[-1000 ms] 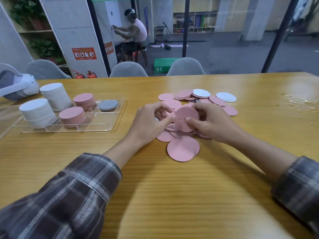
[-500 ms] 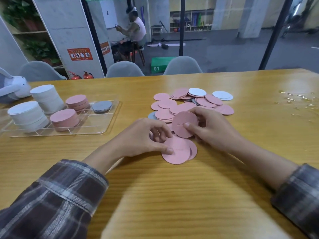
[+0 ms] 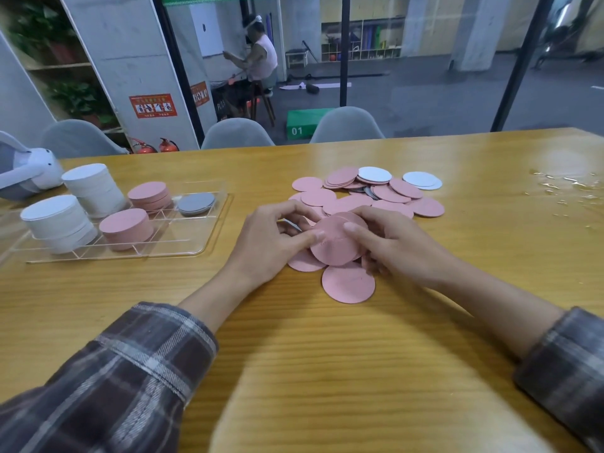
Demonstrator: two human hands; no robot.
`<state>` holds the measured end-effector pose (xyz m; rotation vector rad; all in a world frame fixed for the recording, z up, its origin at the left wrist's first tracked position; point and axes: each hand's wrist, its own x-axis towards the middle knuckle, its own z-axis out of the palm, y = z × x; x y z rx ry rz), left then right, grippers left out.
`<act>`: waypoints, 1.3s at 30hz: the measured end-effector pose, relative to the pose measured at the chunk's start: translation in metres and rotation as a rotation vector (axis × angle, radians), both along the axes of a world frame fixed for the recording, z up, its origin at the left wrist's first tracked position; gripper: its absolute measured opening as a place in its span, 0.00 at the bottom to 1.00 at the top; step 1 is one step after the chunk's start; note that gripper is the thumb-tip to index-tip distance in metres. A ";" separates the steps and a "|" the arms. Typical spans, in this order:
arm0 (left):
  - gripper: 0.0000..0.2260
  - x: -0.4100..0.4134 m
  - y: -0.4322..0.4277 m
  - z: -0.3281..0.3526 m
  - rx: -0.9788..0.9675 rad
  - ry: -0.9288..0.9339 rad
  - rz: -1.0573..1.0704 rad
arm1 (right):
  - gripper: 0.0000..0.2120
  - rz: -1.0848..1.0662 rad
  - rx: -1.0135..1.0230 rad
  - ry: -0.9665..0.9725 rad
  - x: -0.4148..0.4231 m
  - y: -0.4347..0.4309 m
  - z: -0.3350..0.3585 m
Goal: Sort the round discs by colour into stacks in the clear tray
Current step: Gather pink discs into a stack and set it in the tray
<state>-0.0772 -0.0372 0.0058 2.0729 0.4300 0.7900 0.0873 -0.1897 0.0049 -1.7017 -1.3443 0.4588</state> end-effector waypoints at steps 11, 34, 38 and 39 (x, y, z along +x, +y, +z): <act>0.15 -0.009 -0.013 -0.005 0.330 0.260 -0.136 | 0.05 -0.134 0.062 -0.076 0.013 -0.001 -0.003; 0.15 -0.007 -0.001 0.000 0.091 0.052 -0.029 | 0.10 -0.051 -0.030 -0.069 0.005 -0.001 -0.004; 0.13 0.000 -0.005 -0.001 0.139 0.000 0.028 | 0.10 -0.024 -0.026 -0.067 0.003 0.000 -0.004; 0.12 0.001 -0.006 -0.001 0.149 -0.011 0.030 | 0.09 -0.020 -0.030 -0.107 0.003 0.000 -0.004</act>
